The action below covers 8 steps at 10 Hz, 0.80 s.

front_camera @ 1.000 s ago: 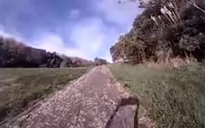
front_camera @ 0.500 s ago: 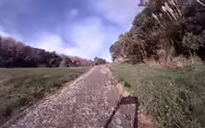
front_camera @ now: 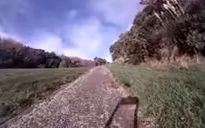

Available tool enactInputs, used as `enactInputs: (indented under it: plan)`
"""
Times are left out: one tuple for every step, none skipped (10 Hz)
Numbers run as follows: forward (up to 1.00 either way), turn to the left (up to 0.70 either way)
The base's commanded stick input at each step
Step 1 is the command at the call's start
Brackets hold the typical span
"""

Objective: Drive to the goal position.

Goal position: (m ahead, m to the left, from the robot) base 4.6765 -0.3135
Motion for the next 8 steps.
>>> enactInputs:
  plan:
    - [0.7,0.0]
    - [0.7,0.0]
    - [0.7,0.0]
    - [0.7,0.0]
    - [0.7,0.0]
    - [0.7,0.01]
    - [0.7,0.14]
    - [0.7,0.14]
